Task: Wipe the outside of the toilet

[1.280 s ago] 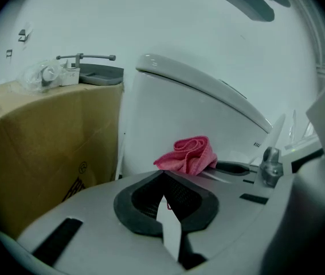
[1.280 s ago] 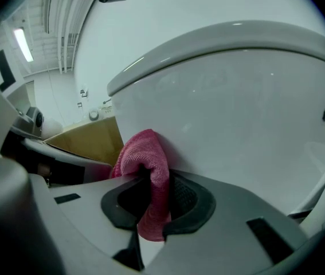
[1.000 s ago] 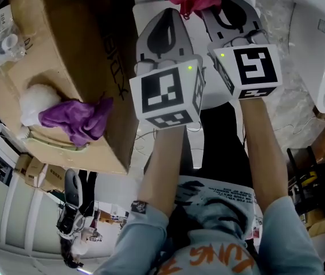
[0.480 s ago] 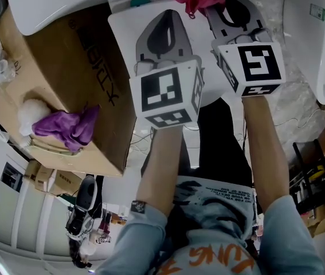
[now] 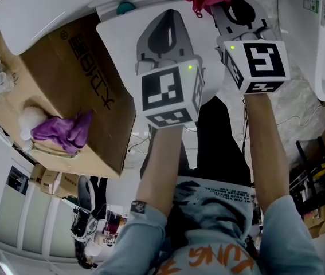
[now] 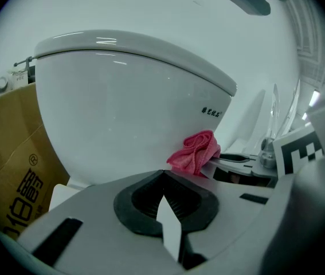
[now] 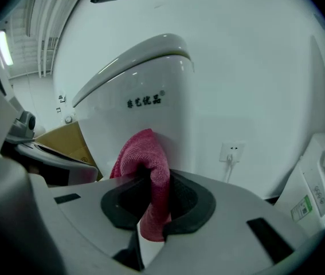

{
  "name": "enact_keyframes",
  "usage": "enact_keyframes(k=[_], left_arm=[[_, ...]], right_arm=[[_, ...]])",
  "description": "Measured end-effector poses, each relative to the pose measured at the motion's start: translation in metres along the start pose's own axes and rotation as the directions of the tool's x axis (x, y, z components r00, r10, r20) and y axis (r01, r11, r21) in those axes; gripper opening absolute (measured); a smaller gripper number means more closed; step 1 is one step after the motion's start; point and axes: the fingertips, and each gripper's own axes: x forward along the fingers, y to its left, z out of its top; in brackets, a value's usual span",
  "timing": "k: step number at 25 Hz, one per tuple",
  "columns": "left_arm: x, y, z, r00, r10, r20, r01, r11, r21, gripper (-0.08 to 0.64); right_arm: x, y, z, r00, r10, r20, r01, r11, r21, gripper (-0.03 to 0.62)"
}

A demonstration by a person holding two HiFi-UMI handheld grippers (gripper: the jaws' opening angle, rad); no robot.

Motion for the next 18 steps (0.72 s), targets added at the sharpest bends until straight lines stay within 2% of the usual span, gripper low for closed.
enact_keyframes(k=[10,18], left_arm=[[-0.003,-0.011,-0.007,1.000,-0.015,-0.013,0.015,1.000,0.026,0.025],[-0.018,0.008,-0.022,1.000,-0.010,-0.024,0.010,1.000,0.023,0.025]], right_arm=[[-0.008,-0.048,-0.012,0.995,-0.101,-0.013,0.101,0.995,0.022,0.072],[-0.022,-0.044,-0.028,0.988,-0.149,-0.040,0.151,0.988,0.033,0.072]])
